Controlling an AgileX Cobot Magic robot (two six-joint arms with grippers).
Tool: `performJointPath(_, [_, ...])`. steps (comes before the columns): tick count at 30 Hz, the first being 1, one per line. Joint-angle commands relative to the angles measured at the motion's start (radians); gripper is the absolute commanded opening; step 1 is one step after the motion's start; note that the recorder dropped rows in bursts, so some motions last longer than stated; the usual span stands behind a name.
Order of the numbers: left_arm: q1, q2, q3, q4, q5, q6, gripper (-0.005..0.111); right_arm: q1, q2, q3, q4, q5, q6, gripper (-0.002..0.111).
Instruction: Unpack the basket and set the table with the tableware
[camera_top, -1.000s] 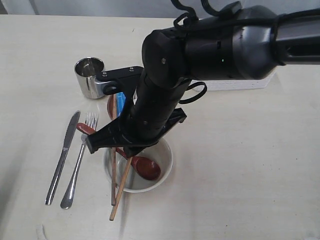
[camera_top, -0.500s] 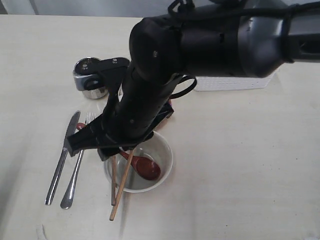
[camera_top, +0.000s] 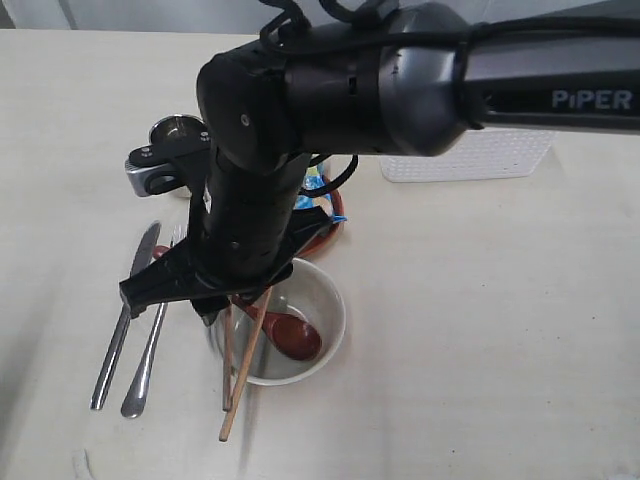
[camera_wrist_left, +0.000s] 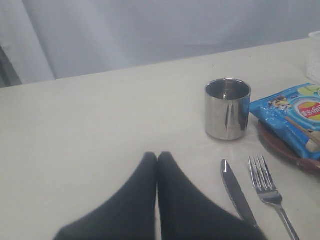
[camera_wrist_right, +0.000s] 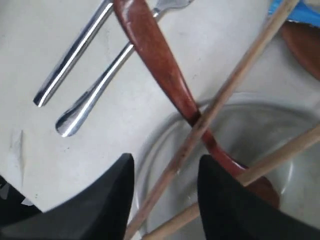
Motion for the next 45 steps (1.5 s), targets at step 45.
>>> performJointPath(45, [0.002,-0.003,0.002,-0.001,-0.006,0.0,0.0,0.034,0.035,-0.021,-0.074,0.131,0.052,0.0])
